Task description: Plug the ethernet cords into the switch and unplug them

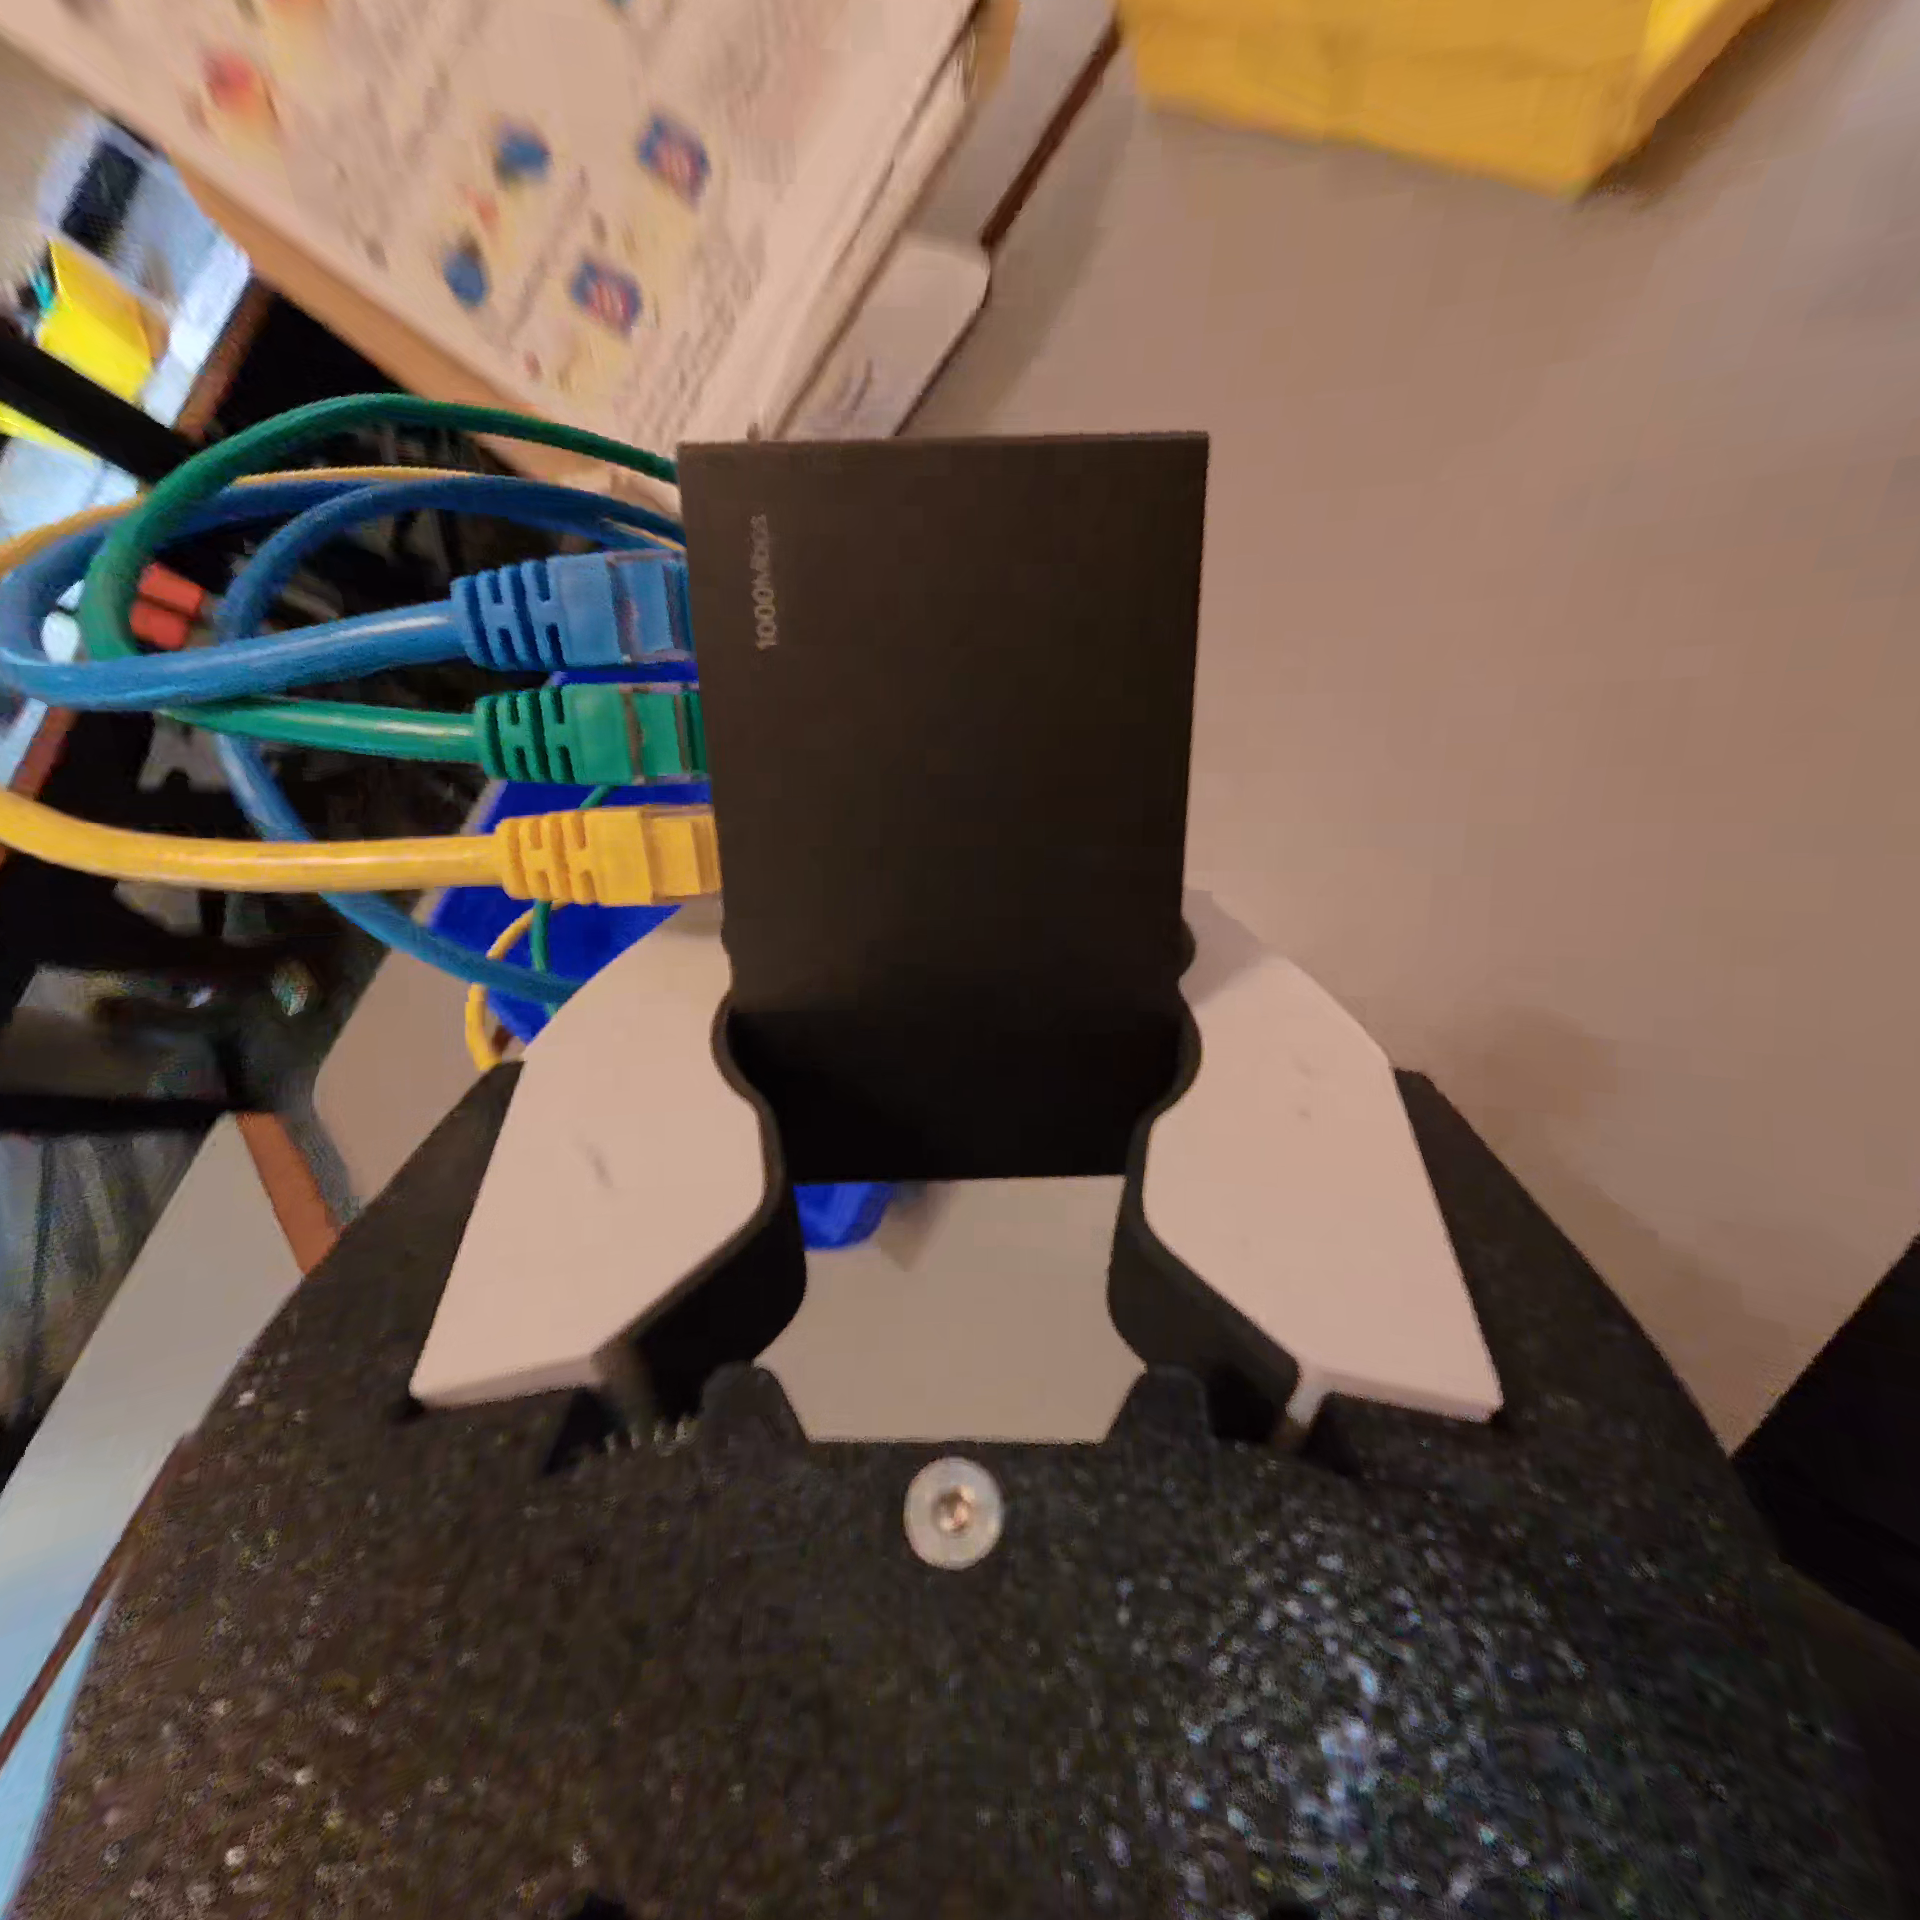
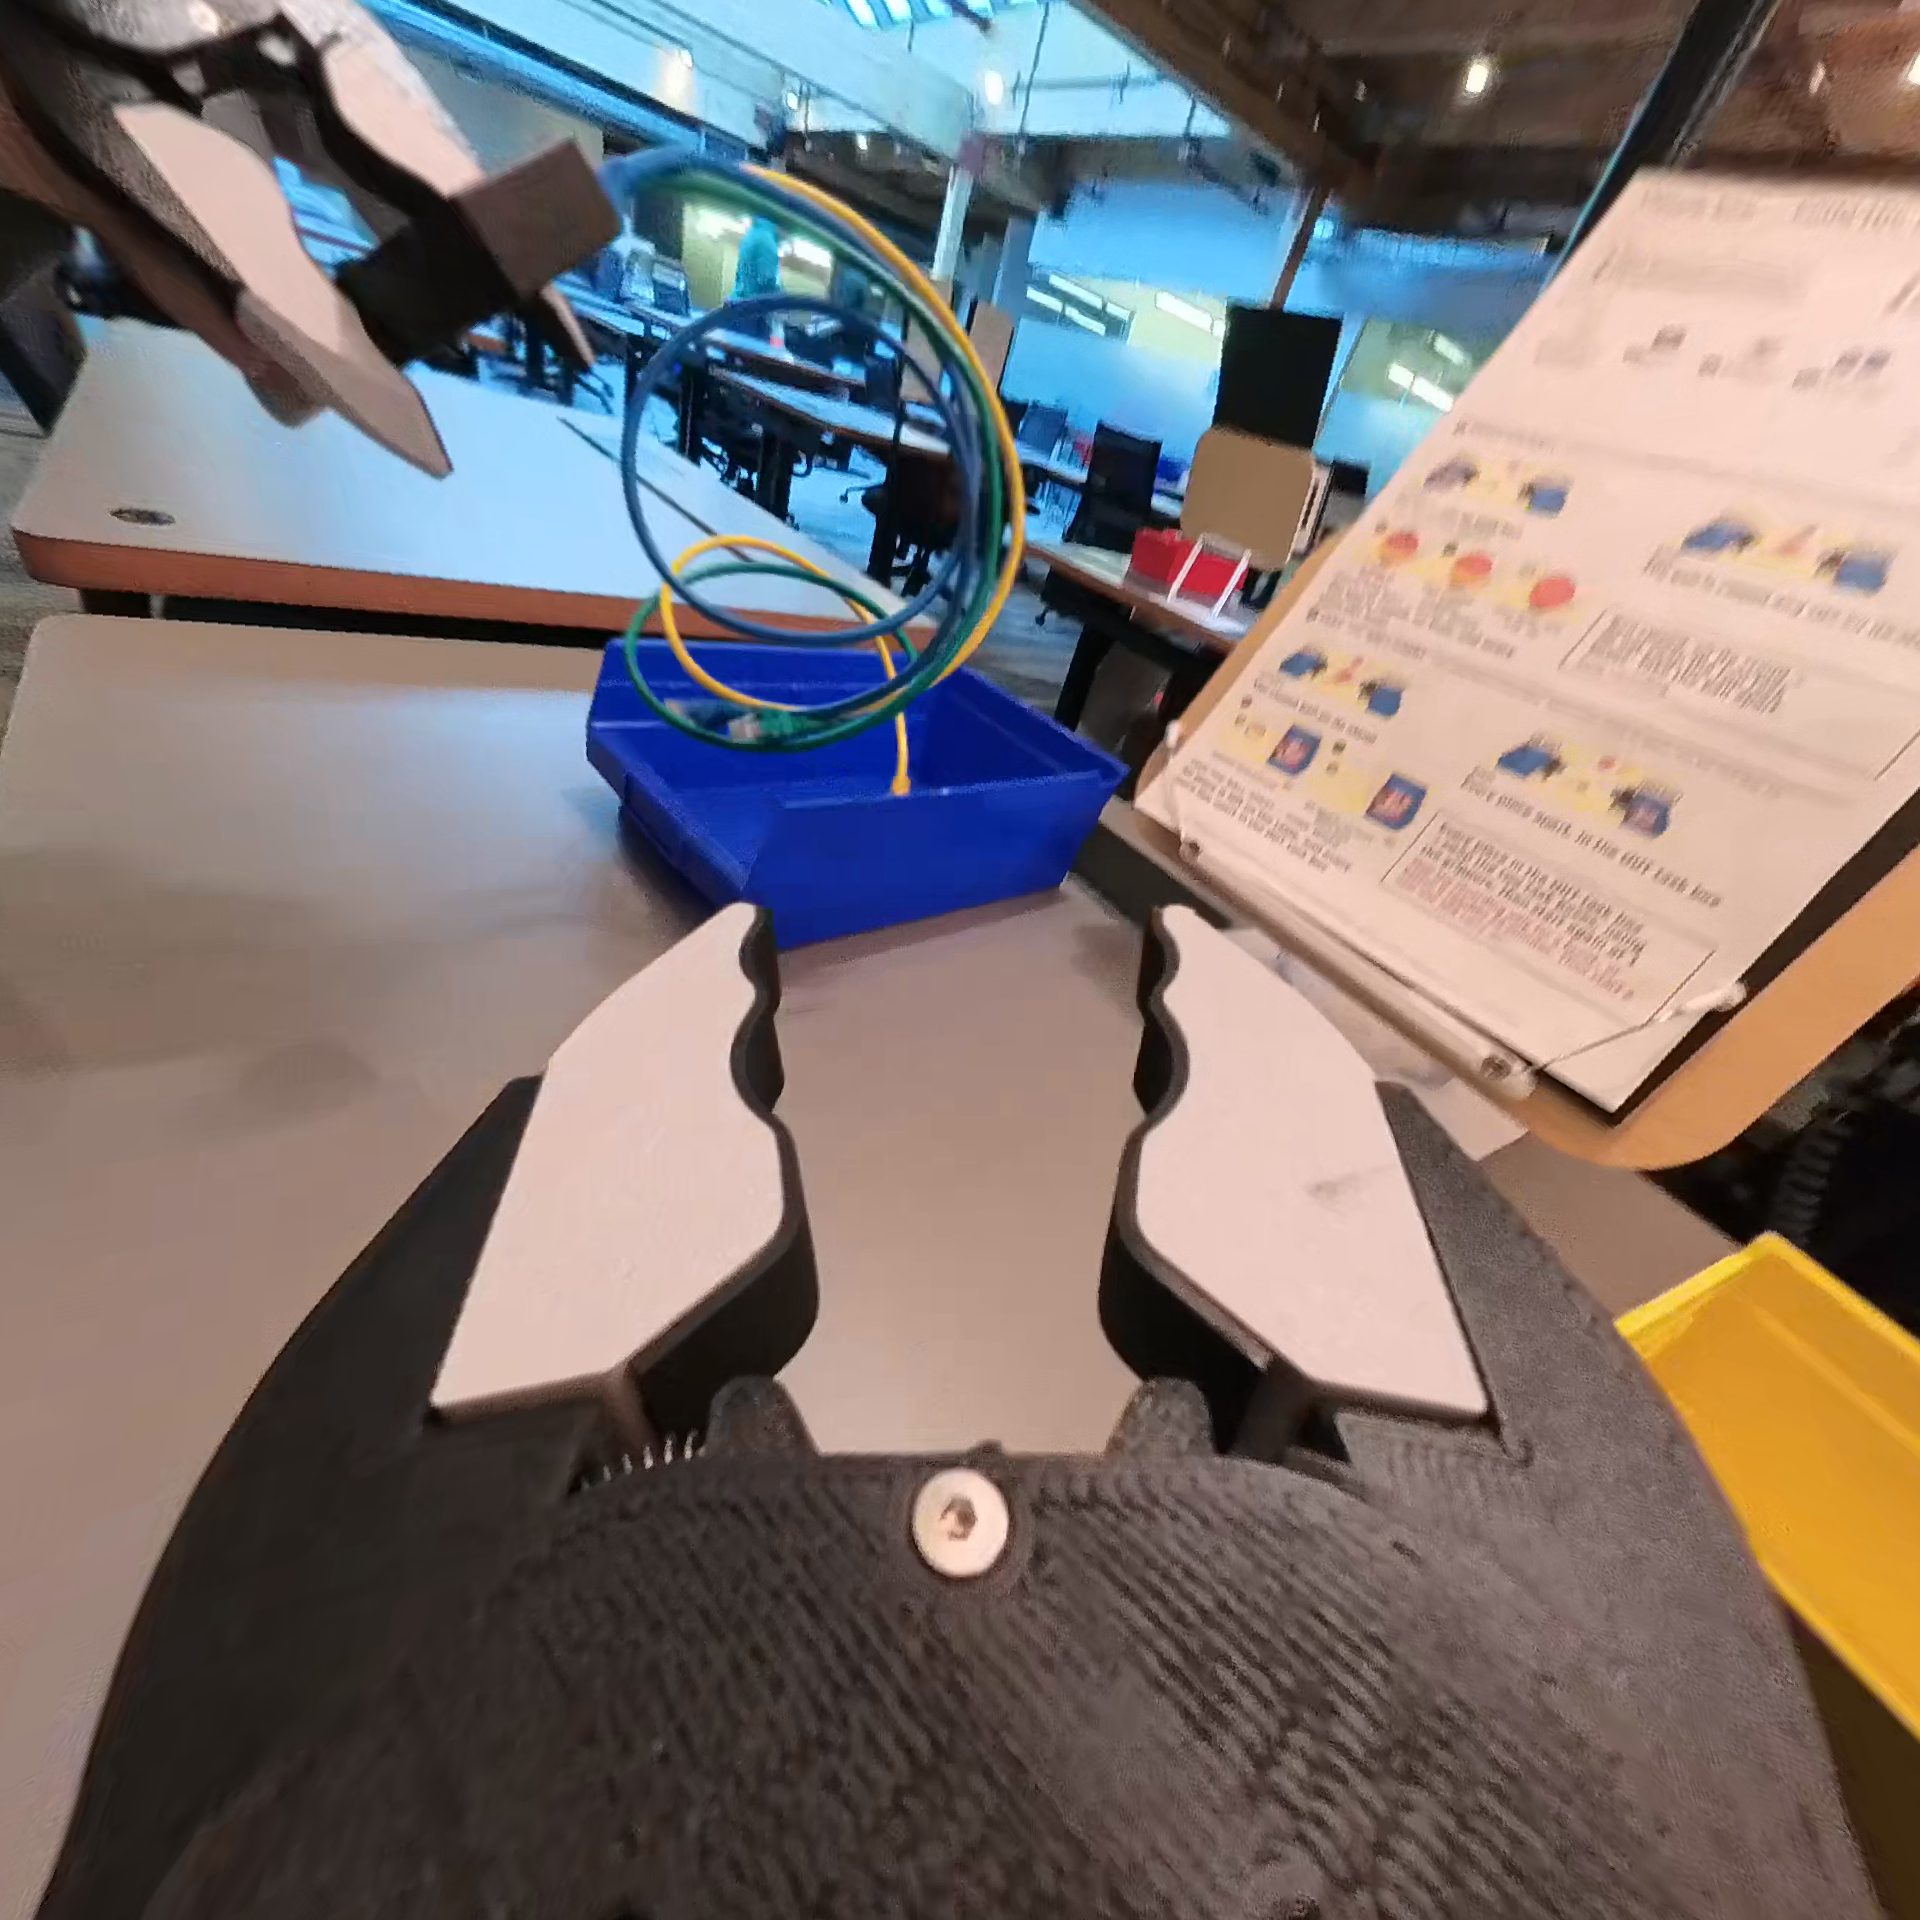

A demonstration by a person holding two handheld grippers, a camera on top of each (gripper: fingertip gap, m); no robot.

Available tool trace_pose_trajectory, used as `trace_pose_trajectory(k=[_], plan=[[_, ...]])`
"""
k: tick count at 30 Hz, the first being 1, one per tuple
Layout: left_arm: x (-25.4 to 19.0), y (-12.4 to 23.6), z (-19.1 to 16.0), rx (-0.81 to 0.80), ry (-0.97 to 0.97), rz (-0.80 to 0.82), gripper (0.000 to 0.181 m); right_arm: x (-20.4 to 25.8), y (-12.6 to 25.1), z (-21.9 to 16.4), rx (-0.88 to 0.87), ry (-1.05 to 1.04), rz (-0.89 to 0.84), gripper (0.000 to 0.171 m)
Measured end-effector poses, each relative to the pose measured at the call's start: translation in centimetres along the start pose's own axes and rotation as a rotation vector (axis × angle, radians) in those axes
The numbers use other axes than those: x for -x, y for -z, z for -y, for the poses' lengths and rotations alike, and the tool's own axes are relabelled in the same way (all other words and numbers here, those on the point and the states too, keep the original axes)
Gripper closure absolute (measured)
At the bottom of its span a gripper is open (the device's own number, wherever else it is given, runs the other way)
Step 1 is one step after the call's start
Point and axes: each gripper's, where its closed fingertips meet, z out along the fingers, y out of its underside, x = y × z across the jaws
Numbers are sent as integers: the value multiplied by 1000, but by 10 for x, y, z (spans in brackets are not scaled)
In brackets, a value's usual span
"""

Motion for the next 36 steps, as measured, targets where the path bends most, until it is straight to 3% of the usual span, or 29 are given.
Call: trace_pose_trajectory(k=[1,7,11,15,18,24,27,29,32,36], plan=[[-1,7,16,-49,-8,-7,109,1,4,8,-20,25,-4,104],[-27,29,84,-229,-166,-103,109,-2,24,37,-78,108,-57,104],[-60,-5,85,-161,-341,-218,109,5,33,53,-117,199,-70,106],[-98,-50,66,-104,-524,-391,109,38,39,68,-142,481,-26,113],[-123,-79,49,-50,-603,-523,109,66,24,51,-119,597,67,111],[-162,-118,26,65,-719,-701,109,79,-29,-27,32,998,35,98],[-178,-118,31,9,-714,-796,109,85,-42,-41,15,1026,23,111],[-185,-117,32,-1,-714,-842,109,75,-45,-37,-3,1084,-95,138],[-183,-126,33,3,-677,-817,109,67,-46,-46,40,1116,-139,140],[-158,-145,55,-70,-256,-702,92,30,-43,-53,160,1160,-342,143]])
